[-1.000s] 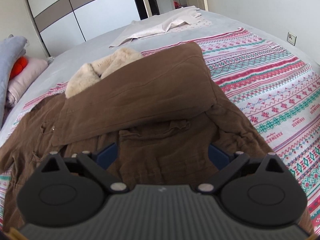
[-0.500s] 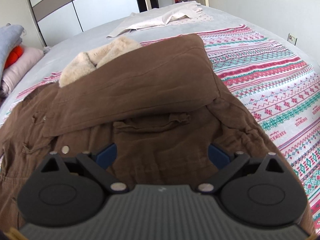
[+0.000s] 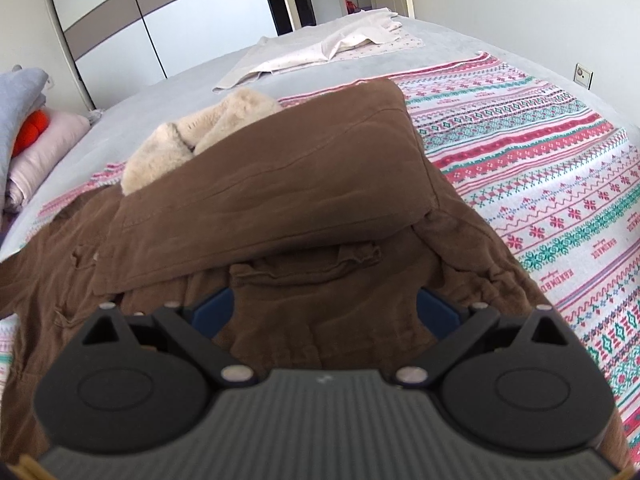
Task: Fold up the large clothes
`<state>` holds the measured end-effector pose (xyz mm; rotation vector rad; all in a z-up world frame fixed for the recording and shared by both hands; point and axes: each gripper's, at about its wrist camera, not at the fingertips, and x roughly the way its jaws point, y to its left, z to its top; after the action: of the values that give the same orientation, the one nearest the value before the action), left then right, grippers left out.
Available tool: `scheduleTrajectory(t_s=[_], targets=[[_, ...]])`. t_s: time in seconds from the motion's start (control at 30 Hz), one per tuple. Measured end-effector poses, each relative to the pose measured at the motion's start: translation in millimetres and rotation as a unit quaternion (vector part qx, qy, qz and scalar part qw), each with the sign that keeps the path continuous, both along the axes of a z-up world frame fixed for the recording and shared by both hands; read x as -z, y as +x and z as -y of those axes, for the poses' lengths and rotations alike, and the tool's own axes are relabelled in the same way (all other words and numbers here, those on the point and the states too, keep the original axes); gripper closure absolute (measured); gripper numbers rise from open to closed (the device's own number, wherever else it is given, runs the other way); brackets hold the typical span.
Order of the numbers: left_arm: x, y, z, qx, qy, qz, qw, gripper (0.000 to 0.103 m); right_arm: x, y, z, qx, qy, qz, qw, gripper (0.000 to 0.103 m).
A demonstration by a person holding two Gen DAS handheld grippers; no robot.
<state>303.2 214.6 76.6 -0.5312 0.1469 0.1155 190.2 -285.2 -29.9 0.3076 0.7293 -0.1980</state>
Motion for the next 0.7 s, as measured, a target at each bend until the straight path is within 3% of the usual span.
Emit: scheduleTrajectory(t_s=[0.17, 0.3, 0.4, 0.53, 0.6, 0.67, 0.7], targets=[[-34.5, 9.3, 83.8, 0.109, 0.015, 0.028, 0.9935, 0.096, -4.1, -4.6, 0.8, -0.005, 0.009, 0.008, 1.000, 0.004], [-38.4, 12.9, 152.8, 0.188, 0.014, 0.027, 0.9817, 0.096, -7.9, -8.4, 4.1, -0.004, 0.016, 0.015, 1.000, 0.004], [-20.7, 15.9, 204.1, 0.245, -0.002, 0.001, 0.9695, 0.096, -10.8, -11.3, 9.5, 0.001, 0.023, 0.023, 0.999, 0.004], [29.5, 16.4, 266.2, 0.298, 0.010, -0.065, 0.9523, 0.093, -11.5, -14.6, 18.0, 0.009, 0.029, 0.023, 0.999, 0.004], [65.7, 21.2, 287.1, 0.327, 0.026, -0.123, 0.9364, 0.087, -12.4, -17.3, 23.4, 0.014, 0.034, 0.025, 0.999, 0.004], [105.2, 27.8, 302.5, 0.360, 0.047, -0.195, 0.9112, 0.062, -13.5, -20.3, 28.7, 0.020, 0.039, 0.027, 0.999, 0.004], [122.3, 28.8, 307.7, 0.369, 0.055, -0.223, 0.9004, 0.058, -14.0, -21.1, 30.6, 0.022, 0.042, 0.028, 0.998, 0.004]])
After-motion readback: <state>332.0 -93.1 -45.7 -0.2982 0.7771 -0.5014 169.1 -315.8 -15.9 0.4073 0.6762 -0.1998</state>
